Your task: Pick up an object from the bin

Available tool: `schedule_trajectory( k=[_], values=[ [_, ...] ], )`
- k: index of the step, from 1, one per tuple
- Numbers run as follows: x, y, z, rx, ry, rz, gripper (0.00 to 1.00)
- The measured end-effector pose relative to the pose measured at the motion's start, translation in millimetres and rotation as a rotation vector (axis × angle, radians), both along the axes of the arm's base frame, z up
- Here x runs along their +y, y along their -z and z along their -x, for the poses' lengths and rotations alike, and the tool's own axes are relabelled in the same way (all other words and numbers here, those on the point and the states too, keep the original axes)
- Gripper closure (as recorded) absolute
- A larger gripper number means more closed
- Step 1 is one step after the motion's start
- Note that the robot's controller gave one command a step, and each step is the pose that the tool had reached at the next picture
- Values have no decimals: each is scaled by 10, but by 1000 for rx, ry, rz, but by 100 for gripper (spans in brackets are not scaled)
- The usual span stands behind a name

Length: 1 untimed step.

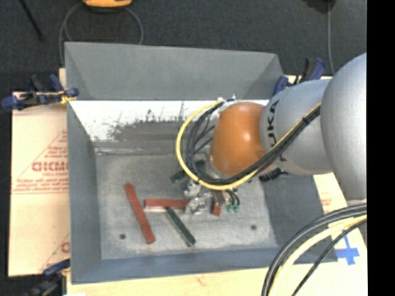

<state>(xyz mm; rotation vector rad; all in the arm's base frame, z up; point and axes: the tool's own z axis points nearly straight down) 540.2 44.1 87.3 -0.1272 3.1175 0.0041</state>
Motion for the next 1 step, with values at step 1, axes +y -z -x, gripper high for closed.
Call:
schedule_trajectory(
  k=[1],
  values=[
    [-72, -1559, -167, 14, -47, 5, 100]
  ],
)
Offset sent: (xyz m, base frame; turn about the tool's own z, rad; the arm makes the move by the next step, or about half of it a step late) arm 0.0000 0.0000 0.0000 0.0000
